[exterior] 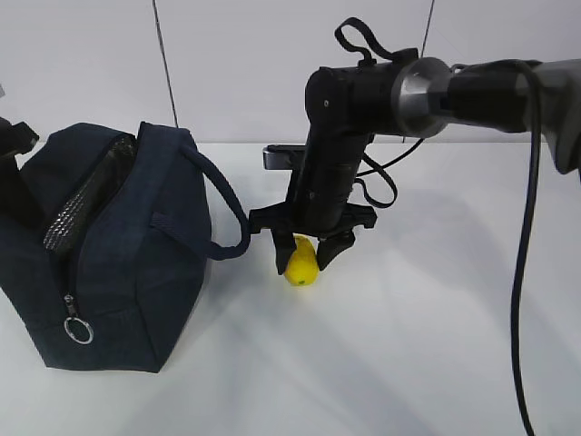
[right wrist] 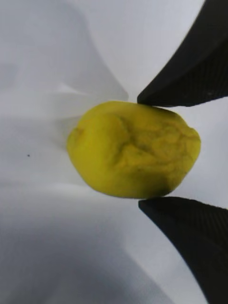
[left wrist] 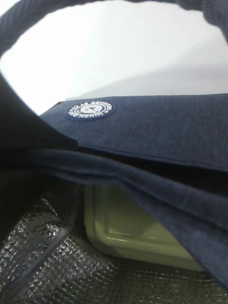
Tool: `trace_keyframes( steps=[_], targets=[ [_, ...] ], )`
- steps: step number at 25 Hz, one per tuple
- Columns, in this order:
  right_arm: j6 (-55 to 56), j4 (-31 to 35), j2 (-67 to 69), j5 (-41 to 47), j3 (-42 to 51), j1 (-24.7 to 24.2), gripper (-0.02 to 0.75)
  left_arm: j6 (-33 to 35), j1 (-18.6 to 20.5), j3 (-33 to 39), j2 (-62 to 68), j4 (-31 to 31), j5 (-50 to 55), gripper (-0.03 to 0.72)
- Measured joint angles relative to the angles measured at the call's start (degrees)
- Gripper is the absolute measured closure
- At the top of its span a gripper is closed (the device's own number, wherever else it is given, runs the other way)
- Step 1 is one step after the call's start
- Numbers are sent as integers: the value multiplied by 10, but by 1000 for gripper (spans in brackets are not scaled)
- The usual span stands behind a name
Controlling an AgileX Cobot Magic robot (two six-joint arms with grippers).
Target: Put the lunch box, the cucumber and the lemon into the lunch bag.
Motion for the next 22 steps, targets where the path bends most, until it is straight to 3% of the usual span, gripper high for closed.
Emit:
trace_keyframes(
  steps=[22],
  targets=[
    [7, 0, 2, 13, 0, 0, 351, 1, 0, 0, 0, 1, 1, 681]
  ],
)
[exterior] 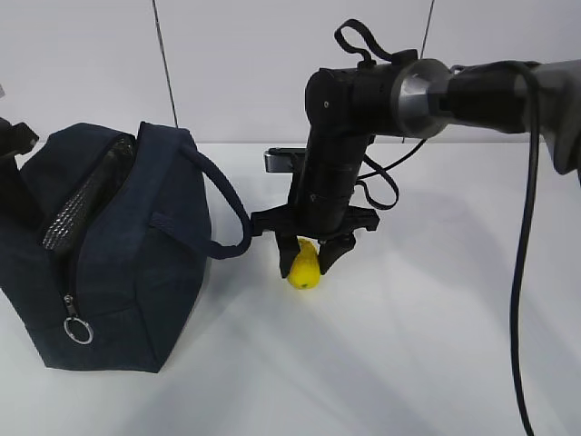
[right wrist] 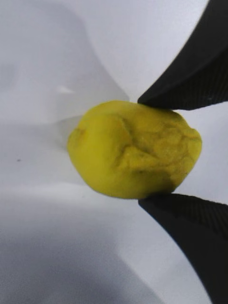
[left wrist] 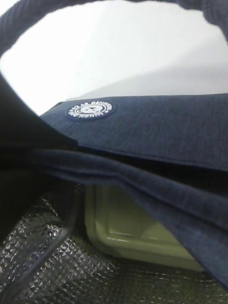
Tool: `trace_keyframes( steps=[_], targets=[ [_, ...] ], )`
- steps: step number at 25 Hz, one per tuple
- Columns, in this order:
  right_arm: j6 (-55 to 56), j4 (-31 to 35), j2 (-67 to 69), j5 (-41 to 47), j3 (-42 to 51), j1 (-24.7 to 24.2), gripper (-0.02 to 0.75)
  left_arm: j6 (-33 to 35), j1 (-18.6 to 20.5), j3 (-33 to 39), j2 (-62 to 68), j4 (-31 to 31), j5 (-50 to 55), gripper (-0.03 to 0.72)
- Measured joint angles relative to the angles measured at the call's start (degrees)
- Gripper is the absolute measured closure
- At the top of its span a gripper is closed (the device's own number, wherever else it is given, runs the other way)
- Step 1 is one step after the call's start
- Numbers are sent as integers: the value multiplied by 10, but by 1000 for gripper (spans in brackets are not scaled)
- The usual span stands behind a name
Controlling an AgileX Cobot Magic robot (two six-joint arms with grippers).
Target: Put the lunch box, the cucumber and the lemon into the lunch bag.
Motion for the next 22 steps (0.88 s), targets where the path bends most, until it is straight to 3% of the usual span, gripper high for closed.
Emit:
trace_keyframes(
  steps=[16, 19, 22],
  targets=[
    [-55, -3, -113, 70, 0, 0, 352, 15, 0, 0, 0, 0, 0, 681],
    [-85, 41, -149, 71, 0, 0, 353, 21, 0, 0, 0, 0, 0, 680],
    [-128, 133, -179, 66, 0, 0, 353, 33, 0, 0, 0, -9, 0, 681]
  ],
)
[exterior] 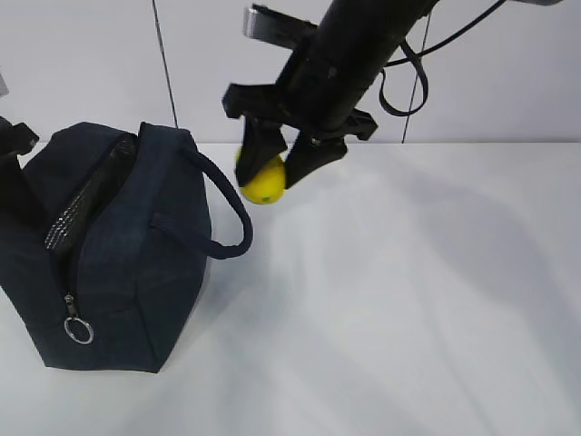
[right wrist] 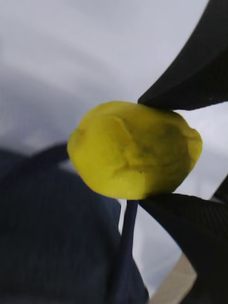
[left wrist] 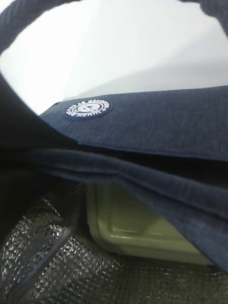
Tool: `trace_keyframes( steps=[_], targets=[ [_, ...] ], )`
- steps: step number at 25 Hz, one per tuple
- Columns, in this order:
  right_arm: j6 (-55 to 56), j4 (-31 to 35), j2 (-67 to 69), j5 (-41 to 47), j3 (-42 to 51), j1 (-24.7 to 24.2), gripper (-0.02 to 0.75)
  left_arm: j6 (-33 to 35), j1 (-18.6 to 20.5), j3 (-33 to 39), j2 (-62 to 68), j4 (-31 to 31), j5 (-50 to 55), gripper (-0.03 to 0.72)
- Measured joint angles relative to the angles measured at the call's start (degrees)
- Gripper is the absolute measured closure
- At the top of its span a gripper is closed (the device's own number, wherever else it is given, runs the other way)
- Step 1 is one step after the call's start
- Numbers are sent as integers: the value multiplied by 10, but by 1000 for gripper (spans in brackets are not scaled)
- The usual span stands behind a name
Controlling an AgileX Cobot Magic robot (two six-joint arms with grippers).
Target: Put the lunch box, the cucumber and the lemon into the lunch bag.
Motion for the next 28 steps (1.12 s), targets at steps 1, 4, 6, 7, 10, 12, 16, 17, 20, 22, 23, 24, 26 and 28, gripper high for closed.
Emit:
trace_keyframes(
  steps=[1, 4, 6, 7, 10, 12, 16, 17, 20, 22, 23, 24, 26, 28],
  targets=[
    [-15, 33, -4, -6, 0, 0, 353, 3, 0, 0, 0, -5, 0, 680],
    [-70, 151, -6, -22, 0, 0, 353, 14, 0, 0, 0, -15, 0, 680],
    [-97, 199, -6, -34, 0, 3, 353, 17, 0, 0, 0, -19, -1, 681],
    [-110, 223, -6, -46, 0, 5, 353, 19, 0, 0, 0, -21, -1, 681],
    [-128, 259, -6, -85, 0, 22, 353, 23, 0, 0, 0, -27, -1, 681],
    [-133, 267, -6, -117, 0, 34, 353, 23, 0, 0, 0, -28, -1, 681],
    [-134, 290, 10, -155, 0, 49, 353, 24, 0, 0, 0, -30, -1, 681],
    [-134, 295, 19, -160, 0, 52, 353, 24, 0, 0, 0, -30, -1, 681],
    [-135, 318, 44, -175, 0, 54, 353, 24, 0, 0, 0, -30, -1, 681],
    [-136, 329, 59, -183, 0, 54, 353, 24, 0, 0, 0, -30, -1, 681],
    [-136, 334, 66, -187, 0, 55, 354, 25, 0, 0, 0, -30, -1, 681],
    [-136, 337, 73, -191, 0, 56, 354, 25, 0, 0, 0, -30, -1, 680],
    [-136, 342, 81, -204, 0, 60, 353, 26, 0, 0, 0, -30, -1, 681],
    [-137, 351, 88, -213, 0, 66, 353, 27, 0, 0, 0, -30, -2, 681]
  ],
)
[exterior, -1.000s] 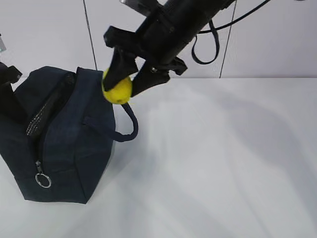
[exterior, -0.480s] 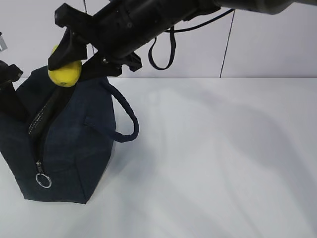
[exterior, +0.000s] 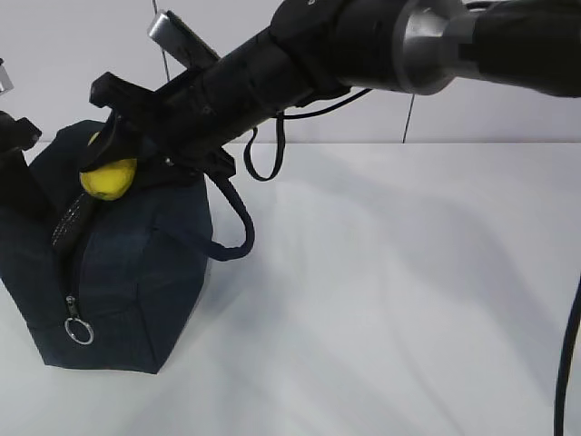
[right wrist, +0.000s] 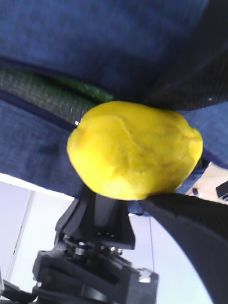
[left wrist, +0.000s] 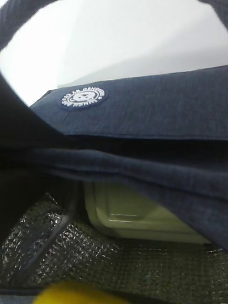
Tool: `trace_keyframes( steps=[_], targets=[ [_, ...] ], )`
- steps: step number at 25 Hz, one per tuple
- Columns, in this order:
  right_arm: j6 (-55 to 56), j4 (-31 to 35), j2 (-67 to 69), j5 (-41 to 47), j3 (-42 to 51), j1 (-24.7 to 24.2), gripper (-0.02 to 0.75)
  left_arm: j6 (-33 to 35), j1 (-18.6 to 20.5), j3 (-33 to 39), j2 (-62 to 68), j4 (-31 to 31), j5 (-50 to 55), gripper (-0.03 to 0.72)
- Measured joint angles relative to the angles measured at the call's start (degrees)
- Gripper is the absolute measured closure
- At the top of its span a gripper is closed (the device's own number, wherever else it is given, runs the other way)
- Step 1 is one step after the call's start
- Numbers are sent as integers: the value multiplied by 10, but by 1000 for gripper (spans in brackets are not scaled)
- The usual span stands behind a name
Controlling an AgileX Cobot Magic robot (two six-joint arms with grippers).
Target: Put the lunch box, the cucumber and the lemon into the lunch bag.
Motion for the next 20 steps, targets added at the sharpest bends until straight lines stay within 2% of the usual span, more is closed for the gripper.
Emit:
trace_keyframes(
  steps=[9, 16, 20],
  targets=[
    [-1, 14, 21, -25, 0, 14, 333, 3, 0, 0, 0, 0, -1, 681],
    [-11, 18, 22, -31, 0, 14, 230, 4, 0, 0, 0, 0, -1, 681],
    [-12, 24, 22, -32, 0, 14, 211, 4, 0, 0, 0, 0, -1, 681]
  ],
)
